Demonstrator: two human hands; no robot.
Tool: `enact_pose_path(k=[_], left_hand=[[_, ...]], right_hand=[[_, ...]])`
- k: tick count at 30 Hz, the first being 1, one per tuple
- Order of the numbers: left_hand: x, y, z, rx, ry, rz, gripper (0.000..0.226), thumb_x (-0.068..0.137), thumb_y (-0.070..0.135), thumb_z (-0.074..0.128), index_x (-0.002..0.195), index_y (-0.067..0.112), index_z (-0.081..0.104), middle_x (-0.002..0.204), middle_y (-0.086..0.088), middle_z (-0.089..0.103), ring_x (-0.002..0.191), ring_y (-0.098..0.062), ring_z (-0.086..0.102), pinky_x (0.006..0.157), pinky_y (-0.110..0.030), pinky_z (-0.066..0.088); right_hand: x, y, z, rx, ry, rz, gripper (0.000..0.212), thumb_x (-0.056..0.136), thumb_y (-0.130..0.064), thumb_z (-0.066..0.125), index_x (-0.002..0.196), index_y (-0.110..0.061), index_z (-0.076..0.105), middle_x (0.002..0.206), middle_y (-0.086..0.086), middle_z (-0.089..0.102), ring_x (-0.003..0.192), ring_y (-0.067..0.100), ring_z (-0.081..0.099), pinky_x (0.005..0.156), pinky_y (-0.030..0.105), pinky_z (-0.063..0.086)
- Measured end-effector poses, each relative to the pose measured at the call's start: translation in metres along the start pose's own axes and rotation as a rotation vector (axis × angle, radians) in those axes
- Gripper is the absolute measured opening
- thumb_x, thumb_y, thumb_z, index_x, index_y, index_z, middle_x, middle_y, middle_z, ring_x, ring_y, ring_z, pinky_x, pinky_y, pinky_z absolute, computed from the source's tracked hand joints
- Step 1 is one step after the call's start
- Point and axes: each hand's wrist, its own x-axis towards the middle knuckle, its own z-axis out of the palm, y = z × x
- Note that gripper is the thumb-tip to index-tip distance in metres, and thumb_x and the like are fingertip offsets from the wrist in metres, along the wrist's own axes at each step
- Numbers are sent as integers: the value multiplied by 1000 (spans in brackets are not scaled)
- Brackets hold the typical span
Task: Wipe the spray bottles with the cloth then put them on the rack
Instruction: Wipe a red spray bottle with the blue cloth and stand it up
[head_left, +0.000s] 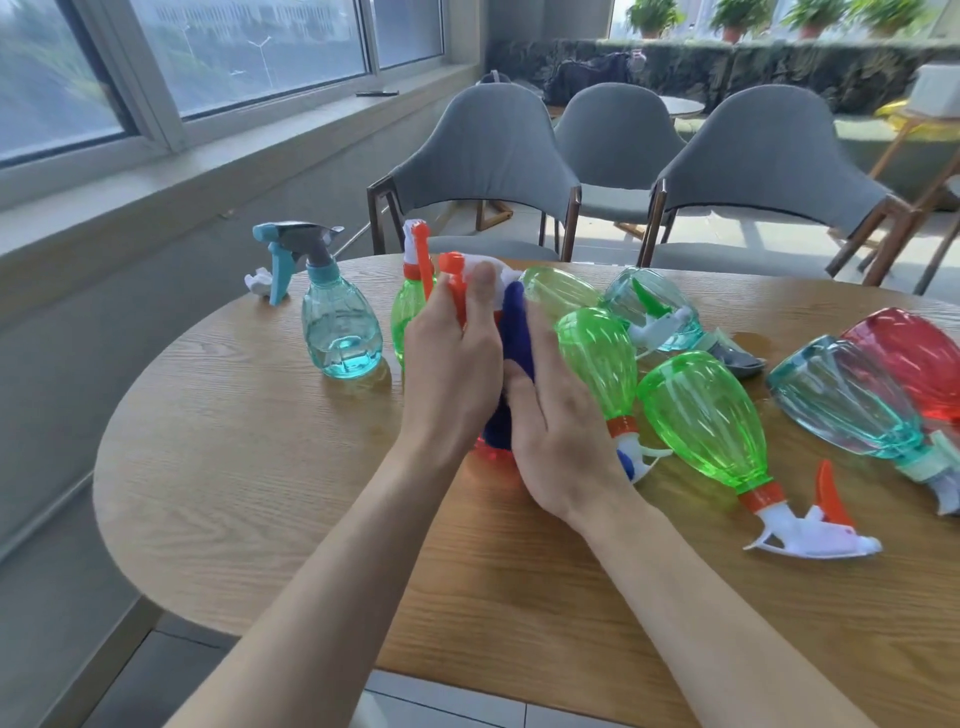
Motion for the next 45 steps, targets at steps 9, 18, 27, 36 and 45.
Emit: enact_pose_path(k=[9, 18, 27, 36, 45], left_hand=[[-6, 2, 0, 2, -140, 74, 38, 114, 44, 46, 84, 26, 59, 67, 11, 60, 64, -6, 55, 63, -31, 47], [-10, 6, 4, -119, -188, -13, 41, 117, 43, 36, 110, 12, 62, 94, -4, 71, 87, -17, 69, 84, -39, 60], [2, -8, -19, -199, -365, -29, 54, 98, 43, 29, 108, 4, 65, 99, -20, 63, 92, -16, 55, 80, -30, 47], [6, -13, -20, -135, -443, 30, 49, 114, 30, 29, 148, 18, 62, 139, 3, 69, 131, -7, 61, 105, -19, 48], [4, -17, -18, -98, -479, 31, 39, 113, 44, 48, 143, 27, 65, 135, 4, 67, 130, -12, 61, 114, -40, 48]], right_hand=[[16, 12, -13, 208, 70, 240, 17, 115, -34, 41, 122, -26, 55, 77, -22, 67, 69, 1, 60, 70, 27, 45], [9, 9, -6, -34, 60, 63, 42, 113, -32, 47, 153, -26, 39, 112, -13, 67, 97, 10, 65, 82, 28, 50], [13, 17, -16, -8, 118, 147, 37, 114, -34, 45, 150, -27, 42, 99, -14, 65, 88, -3, 62, 71, 9, 43], [15, 14, -16, 62, 197, 156, 25, 112, -37, 50, 135, -28, 48, 94, -11, 67, 84, 3, 65, 70, 19, 51], [11, 13, -16, 70, 167, 117, 45, 110, -40, 56, 153, -31, 51, 128, -18, 69, 116, 1, 66, 103, 33, 55]])
